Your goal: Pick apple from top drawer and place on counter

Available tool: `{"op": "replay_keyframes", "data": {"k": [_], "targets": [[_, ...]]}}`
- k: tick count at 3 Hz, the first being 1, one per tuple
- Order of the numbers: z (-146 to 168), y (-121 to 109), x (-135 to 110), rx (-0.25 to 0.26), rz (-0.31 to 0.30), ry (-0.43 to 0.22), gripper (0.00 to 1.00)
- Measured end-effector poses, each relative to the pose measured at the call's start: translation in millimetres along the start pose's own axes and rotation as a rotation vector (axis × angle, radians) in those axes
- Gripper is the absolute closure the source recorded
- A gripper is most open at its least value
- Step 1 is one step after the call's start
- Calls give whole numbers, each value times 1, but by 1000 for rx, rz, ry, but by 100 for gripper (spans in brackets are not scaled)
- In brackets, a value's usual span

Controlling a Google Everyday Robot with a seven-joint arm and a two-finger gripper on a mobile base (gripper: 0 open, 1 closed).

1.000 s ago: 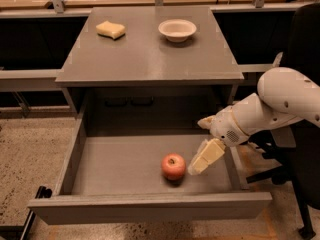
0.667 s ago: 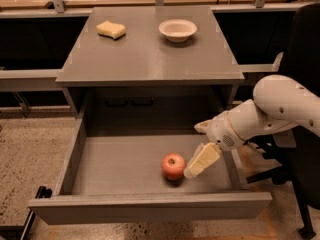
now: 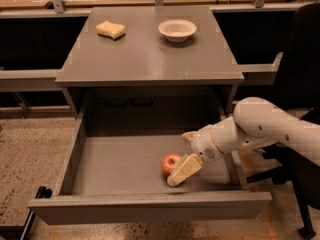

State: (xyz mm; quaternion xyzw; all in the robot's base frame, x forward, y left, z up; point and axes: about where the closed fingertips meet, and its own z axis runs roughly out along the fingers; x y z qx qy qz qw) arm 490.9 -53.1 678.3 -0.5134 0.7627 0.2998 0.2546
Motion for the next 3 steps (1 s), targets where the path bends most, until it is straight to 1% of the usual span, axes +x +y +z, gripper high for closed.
{"op": "replay_keyframes", "data": {"k": [1, 2, 3], "targets": [[29, -8, 5, 3, 13, -4, 0], [54, -12, 13, 2, 34, 7, 0], [62, -14, 19, 6, 52, 17, 15]]}}
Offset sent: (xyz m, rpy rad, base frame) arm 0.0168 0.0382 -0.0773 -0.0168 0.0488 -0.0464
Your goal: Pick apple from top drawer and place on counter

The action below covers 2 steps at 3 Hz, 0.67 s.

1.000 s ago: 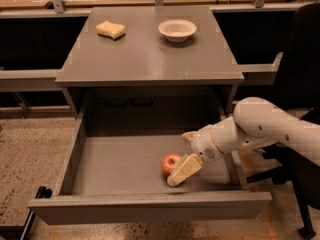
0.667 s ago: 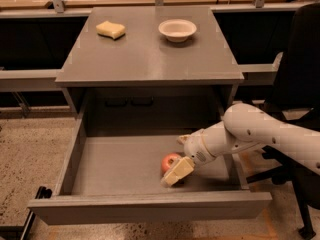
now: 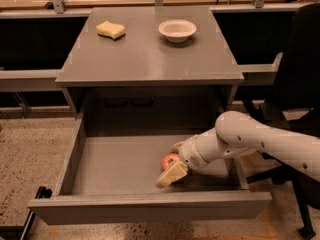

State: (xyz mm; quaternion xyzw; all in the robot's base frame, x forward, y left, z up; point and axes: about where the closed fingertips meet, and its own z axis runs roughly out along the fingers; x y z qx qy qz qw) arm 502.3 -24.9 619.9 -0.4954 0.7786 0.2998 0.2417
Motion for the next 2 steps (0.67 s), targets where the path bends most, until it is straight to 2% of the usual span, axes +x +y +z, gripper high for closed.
{"op": "replay_keyframes", "data": {"k": [1, 2], "targets": [[-7, 2, -4, 22, -11, 1, 39], [-23, 8, -27, 44, -69, -32, 62]]}}
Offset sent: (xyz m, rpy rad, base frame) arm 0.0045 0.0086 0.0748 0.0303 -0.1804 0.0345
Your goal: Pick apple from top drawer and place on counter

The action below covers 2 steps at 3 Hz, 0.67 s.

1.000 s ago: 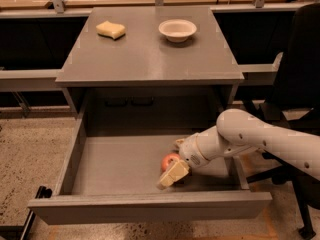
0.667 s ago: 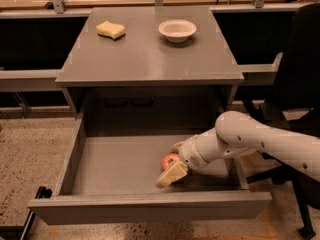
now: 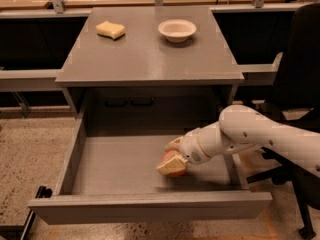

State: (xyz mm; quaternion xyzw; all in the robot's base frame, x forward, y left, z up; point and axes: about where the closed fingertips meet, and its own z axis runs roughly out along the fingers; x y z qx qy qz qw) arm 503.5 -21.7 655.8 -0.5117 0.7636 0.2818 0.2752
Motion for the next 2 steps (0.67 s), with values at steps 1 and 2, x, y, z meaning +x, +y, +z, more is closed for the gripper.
{"op": "replay_keyframes", "data": {"k": [1, 2], "targets": [[-19, 5, -29, -15, -65, -67, 86], [-66, 11, -86, -60, -204, -111, 100]]}}
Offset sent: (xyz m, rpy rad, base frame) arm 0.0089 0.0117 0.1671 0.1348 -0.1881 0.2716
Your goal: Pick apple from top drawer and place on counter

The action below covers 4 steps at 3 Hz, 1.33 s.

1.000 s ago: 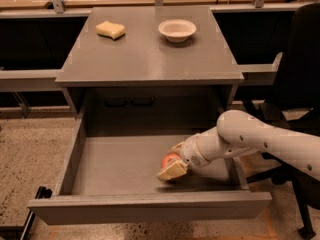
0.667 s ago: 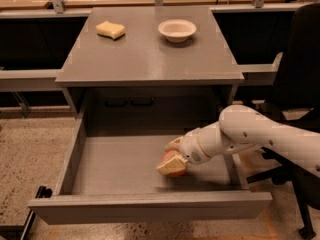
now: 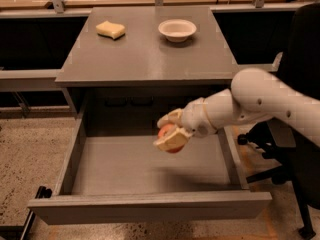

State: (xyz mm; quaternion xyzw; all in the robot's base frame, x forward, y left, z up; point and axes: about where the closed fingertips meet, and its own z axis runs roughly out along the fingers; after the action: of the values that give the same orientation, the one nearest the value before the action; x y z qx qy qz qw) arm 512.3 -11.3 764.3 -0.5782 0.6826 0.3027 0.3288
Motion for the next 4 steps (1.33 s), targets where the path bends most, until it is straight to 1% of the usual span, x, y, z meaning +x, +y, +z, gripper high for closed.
{"op": "replay_keyframes", "data": {"k": [1, 2, 3, 4], "targets": [[-35, -12, -44, -6, -92, -26, 100], [-63, -40, -78, 1, -167, -10, 100], [-87, -56, -110, 54, -217, -42, 100], [-85, -55, -110, 53, -213, -37, 100]]}}
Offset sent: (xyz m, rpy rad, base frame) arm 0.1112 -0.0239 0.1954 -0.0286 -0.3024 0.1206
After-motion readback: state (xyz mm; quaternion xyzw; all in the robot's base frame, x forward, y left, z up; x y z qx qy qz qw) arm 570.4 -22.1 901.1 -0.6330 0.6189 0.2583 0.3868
